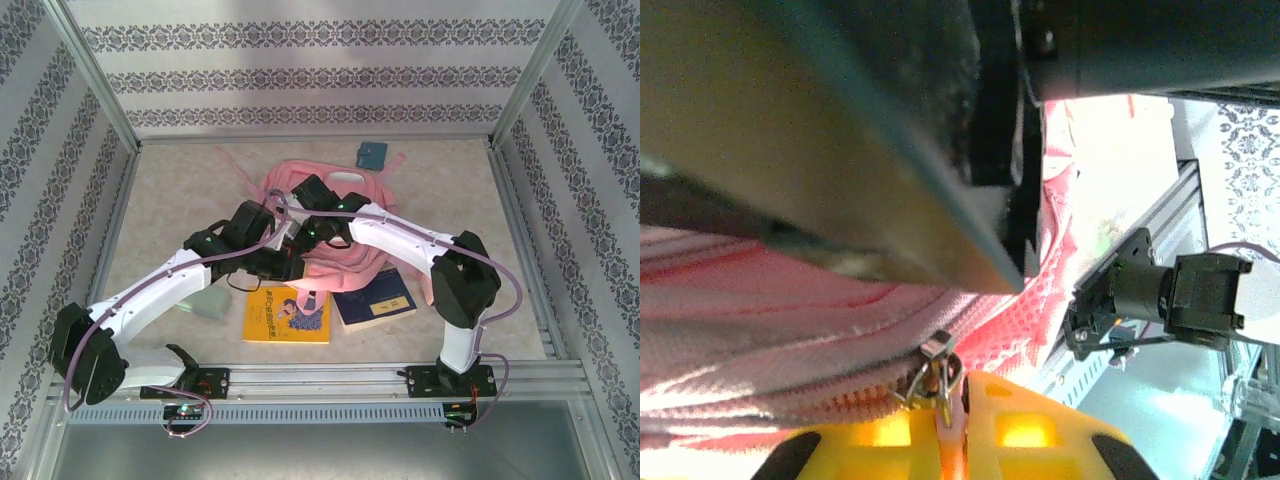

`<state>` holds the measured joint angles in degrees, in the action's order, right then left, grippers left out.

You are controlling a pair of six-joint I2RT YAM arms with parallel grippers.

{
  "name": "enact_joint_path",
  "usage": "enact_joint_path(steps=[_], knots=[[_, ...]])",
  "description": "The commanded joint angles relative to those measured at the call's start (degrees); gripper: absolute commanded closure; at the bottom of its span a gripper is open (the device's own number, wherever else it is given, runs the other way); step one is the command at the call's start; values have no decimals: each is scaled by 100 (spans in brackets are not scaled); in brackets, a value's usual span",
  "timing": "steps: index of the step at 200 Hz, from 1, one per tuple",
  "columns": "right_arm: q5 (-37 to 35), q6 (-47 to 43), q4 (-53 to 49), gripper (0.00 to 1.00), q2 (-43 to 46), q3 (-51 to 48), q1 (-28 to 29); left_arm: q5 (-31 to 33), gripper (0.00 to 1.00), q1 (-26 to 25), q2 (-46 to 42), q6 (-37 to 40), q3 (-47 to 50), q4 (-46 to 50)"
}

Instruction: Pack the student bag

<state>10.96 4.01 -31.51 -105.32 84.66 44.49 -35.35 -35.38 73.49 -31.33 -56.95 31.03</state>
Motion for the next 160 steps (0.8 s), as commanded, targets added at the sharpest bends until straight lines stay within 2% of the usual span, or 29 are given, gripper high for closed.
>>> enact_joint_path(steps=[1,13,39,78,112,139,160], knots=[[-642,466,789,43,520,-292,36,-717,91,-325,22,232,35,-473],[-756,553,790,32,760,-467,27,-711,91,-322,58,267,93,-525],[-1101,702,701,19,1272,-857,18,-715,90,-320,187,377,132,-574],[-1561,814,206,11,1808,-1151,-104,-825,81,-325,296,590,156,-589],[-2030,901,-44,8,2141,-1365,-249,-926,79,-352,469,742,176,-599],[-2302,973,-169,2,2429,-1382,-396,-1051,60,-516,754,733,-12,-738],[-2544,1069,-311,2,2740,-1399,-516,-1144,46,-750,1050,741,-350,-701]])
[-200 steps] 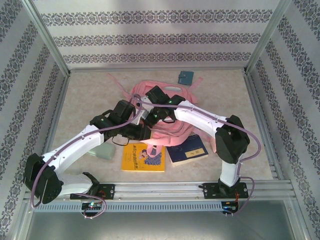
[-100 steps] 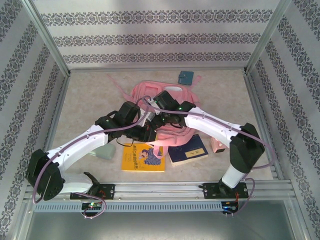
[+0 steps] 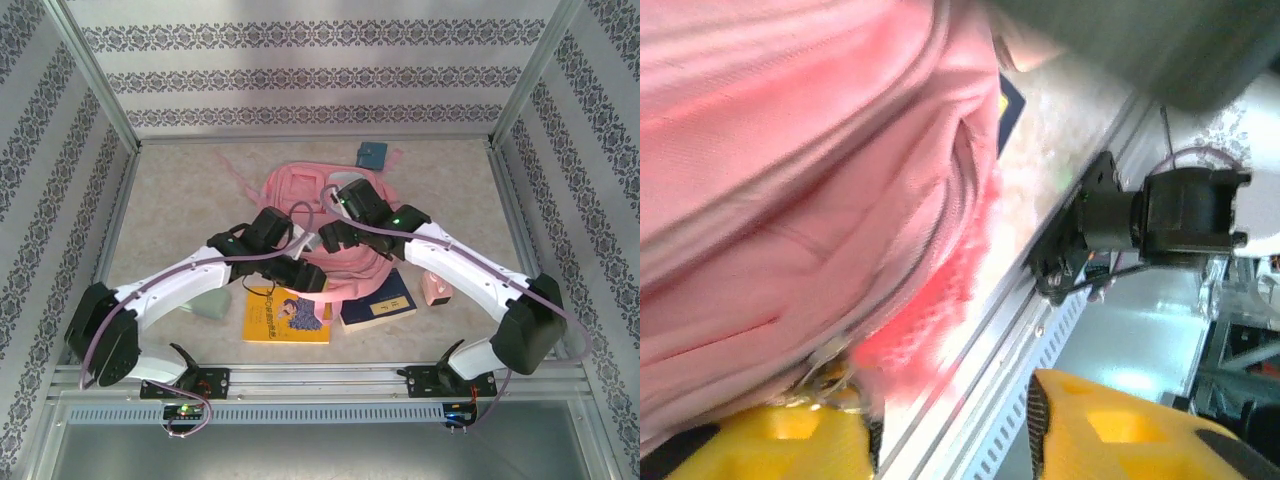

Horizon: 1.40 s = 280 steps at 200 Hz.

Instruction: Pack the student bag

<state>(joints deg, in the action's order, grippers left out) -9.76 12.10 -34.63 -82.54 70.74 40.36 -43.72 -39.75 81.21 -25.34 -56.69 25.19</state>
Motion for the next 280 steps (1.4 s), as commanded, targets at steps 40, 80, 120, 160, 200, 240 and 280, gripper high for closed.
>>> enact_joint_path(steps=[40,80,120,160,200,240,280], knots=[[-1127,31,-511,2,1160,-93,-237,233,39,-420,169,-122,-895,241],[-191,700,-420,2,2247,-647,-628,885,37,-429,-240,-250,-1360,856],[913,798,-70,7,2842,-1364,-204,2053,39,-420,-224,-482,-1925,1763],[2758,1198,-370,41,2719,-1759,167,3696,41,-91,-51,-815,-2584,2911],[1662,1555,-340,53,1869,-1679,1452,3519,40,385,-66,-1534,-2322,2628],[439,2107,-414,62,608,-971,2016,3607,40,531,-351,-1620,-2217,2703],[-187,2357,-438,63,-104,-530,2060,3332,39,824,-515,-1419,-2086,2875]])
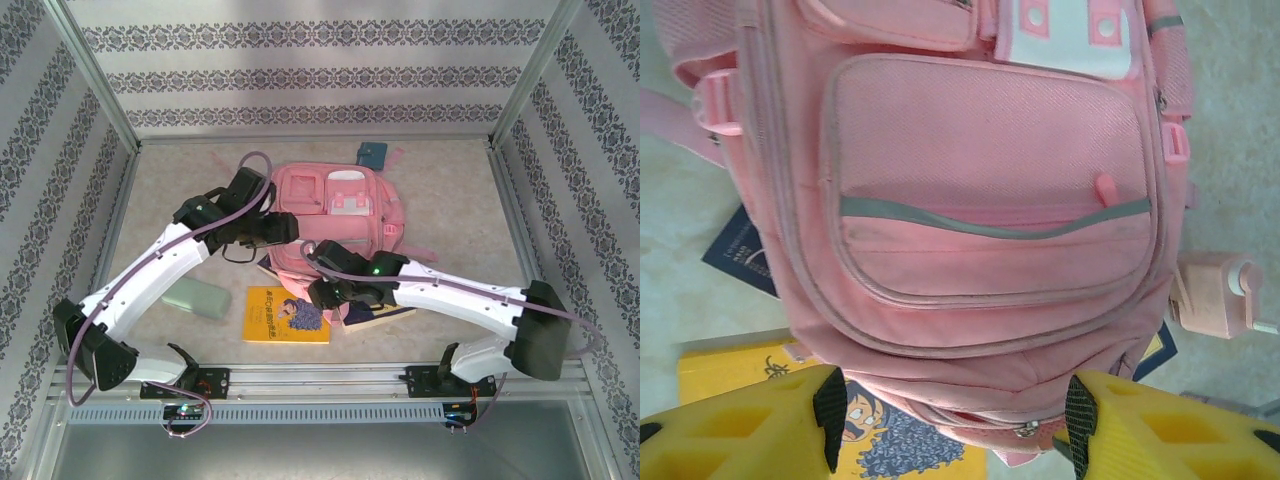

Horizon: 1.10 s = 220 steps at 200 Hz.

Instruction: Pack the student bag

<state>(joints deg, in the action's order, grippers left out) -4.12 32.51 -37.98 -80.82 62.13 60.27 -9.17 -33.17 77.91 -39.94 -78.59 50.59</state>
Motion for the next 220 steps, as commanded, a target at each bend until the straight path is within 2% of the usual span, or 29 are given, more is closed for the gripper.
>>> enact_joint_path(steps=[1,91,141,155,175,220], knots=[[-763,316,-104,63,-294,342,71,-131,39,173,-187,45,110,337],[-906,207,-144,65,-1248,631,20,-302,40,460,-386,263,300,486],[-914,16,-184,81,-1680,700,-193,-195,40,469,-478,160,624,332],[-886,-53,-151,86,-1638,632,-247,-247,39,469,-504,80,782,213],[-783,-158,-107,100,-1425,526,-338,-329,37,469,-573,-156,1089,-50],[-273,-254,167,100,-670,261,-657,-719,30,499,-651,-1205,1965,-1007]])
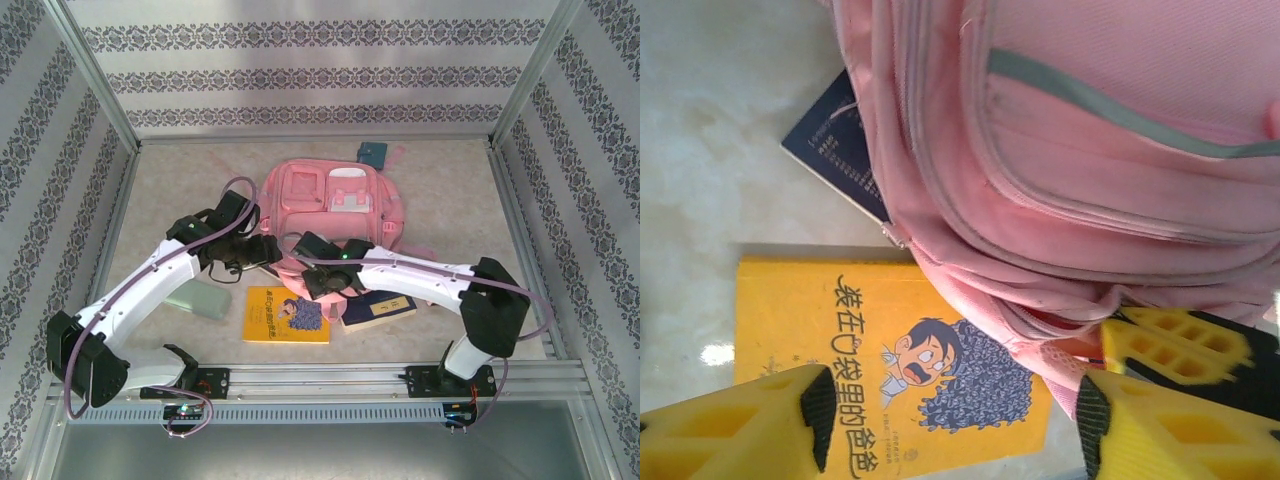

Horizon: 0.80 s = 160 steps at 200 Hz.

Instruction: Pack the student bag

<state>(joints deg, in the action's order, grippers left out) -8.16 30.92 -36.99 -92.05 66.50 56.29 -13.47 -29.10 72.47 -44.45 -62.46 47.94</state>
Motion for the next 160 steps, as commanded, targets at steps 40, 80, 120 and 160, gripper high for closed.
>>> enact_joint_path(steps=[40,80,120,160], knots=[[543,-208,52,100,806,-242,-372,-647,30,209,371,-1692,808,-1737],[661,-494,-247,100,921,-199,-430,-974,35,212,933,-2374,1149,-3082],[645,-621,-473,100,1020,-160,-580,-955,49,214,1399,-2572,1340,-3566],[767,-1011,-746,100,870,-86,-611,-774,79,213,1749,-2464,1116,-3561]])
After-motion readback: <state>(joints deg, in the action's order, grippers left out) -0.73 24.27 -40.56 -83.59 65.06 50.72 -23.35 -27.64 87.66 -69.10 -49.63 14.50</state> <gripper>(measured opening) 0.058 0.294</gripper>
